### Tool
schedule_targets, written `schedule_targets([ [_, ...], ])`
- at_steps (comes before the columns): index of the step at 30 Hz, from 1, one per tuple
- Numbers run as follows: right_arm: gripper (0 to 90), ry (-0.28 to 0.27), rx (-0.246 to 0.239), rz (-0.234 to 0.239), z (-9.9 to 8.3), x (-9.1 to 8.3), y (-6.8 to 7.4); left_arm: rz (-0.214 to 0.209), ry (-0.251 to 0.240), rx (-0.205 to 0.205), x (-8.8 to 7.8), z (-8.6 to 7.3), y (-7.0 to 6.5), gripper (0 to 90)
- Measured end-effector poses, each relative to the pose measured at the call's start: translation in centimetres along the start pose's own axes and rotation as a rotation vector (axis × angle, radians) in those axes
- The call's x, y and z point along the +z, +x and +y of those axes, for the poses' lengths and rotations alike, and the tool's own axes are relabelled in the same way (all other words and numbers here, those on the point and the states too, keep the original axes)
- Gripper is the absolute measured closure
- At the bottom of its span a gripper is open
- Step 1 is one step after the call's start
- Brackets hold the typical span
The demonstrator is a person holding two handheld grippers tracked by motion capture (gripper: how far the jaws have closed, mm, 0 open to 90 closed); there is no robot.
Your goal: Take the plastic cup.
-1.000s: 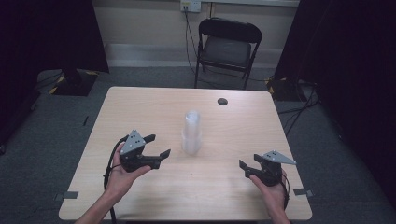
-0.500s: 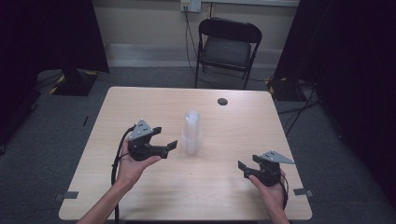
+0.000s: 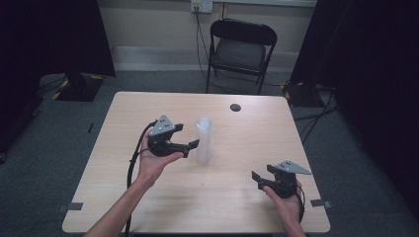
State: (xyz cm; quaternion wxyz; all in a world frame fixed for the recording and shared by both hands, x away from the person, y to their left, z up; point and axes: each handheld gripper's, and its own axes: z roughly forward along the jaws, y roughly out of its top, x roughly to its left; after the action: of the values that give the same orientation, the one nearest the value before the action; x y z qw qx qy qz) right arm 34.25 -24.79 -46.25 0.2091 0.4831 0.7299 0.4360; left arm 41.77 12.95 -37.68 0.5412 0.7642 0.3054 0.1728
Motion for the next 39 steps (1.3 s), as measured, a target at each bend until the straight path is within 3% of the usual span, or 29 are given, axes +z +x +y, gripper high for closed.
schedule_targets([
  [3, 31.8, -0.003, -0.004, -0.006, 0.0, 0.0, 0.0, -0.010, -0.028, -0.018, 0.7, 0.4, 0.3, 21.8],
  [7, 31.9, -0.009, -0.005, -0.007, 0.0, 0.0, 0.0, -0.021, -0.035, -0.009, 2.0, 0.9, 0.5, 17.8],
  [14, 32.0, -0.009, -0.011, -0.008, -0.1, -0.1, 0.0, -0.016, -0.010, 0.016, 4.1, 0.6, 0.5, 16.1],
  [23, 32.2, 0.003, -0.008, -0.012, -0.4, -0.1, -0.1, -0.007, 0.023, -0.008, 6.2, -0.3, 0.8, 15.9],
  [32, 31.8, -0.005, -0.016, -0.003, -0.5, -0.3, 0.1, -0.005, 0.056, -0.009, 7.3, -0.7, 0.9, 18.1],
  [35, 31.8, -0.005, -0.014, -0.006, -0.5, -0.3, 0.0, 0.007, 0.062, 0.010, 7.3, -0.9, 0.9, 18.8],
  [39, 31.0, -0.004, -0.001, -0.019, -0.6, -0.5, -0.2, 0.001, 0.067, -0.003, 7.5, -1.1, 1.1, 18.6],
])
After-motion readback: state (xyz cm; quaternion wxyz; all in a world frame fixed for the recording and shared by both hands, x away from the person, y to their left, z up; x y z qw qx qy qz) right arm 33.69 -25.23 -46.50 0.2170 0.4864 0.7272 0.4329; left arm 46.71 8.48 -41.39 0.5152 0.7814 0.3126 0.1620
